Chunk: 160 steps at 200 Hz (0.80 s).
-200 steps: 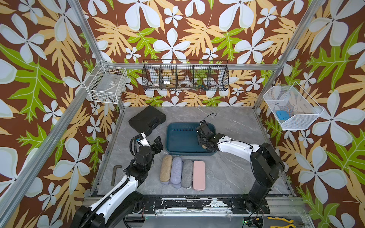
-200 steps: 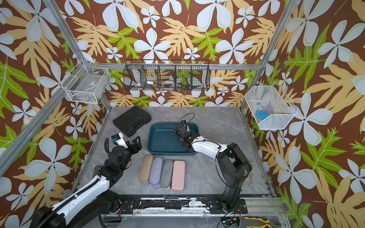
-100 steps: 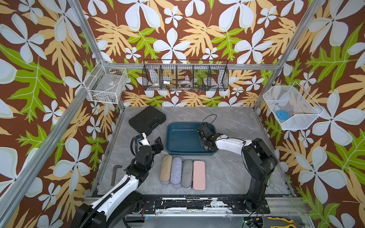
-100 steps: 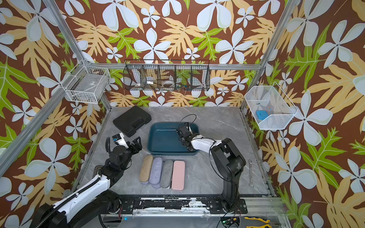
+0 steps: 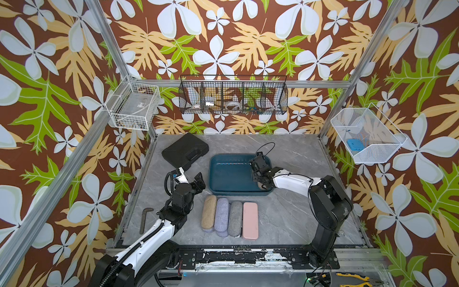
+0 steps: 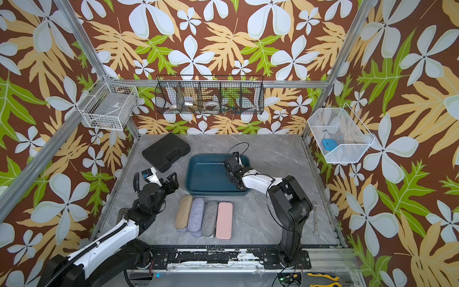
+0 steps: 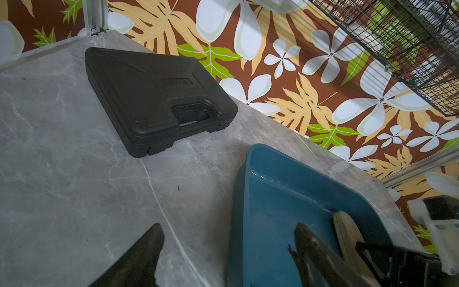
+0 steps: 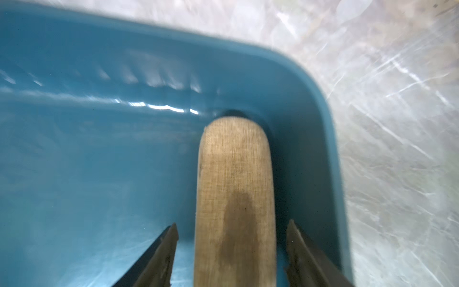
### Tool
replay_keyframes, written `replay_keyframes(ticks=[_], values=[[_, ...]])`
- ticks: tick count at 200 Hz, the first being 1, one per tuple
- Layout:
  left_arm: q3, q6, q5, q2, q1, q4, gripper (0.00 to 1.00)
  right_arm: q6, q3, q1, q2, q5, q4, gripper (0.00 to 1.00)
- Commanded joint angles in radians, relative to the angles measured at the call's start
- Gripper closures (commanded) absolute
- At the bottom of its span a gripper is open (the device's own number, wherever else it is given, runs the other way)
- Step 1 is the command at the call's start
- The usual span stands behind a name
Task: Put the glasses cases into the storage boxes
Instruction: Place the glasses case in the storage box.
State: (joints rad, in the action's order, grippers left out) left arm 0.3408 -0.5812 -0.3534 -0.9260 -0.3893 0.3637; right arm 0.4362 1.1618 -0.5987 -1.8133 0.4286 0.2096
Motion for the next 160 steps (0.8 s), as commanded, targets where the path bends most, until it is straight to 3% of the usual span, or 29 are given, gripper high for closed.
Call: replay_keyframes(ticks=[1,34,75,160], values=[[-0.001,-0.027,0.03,-0.009,-0.001,0.001,0.16,-0.018,-0.018,0.0,0.062,-0.002,-0.046,0.3],[-0.021,-0.092,0.118,-0.037,-0.004,0.006,0.17,-0.025,-0.059,0.0,0.173,-0.061,-0.078,0.29],[-0.024,-0.102,0.094,-0.04,-0.005,0.0,0.18,0.017,-0.177,-0.016,0.323,-0.169,-0.083,0.28],[0.047,-0.076,0.028,-0.142,-0.005,0.025,0.17,0.268,-0.343,-0.286,0.532,-0.158,0.115,0.15]])
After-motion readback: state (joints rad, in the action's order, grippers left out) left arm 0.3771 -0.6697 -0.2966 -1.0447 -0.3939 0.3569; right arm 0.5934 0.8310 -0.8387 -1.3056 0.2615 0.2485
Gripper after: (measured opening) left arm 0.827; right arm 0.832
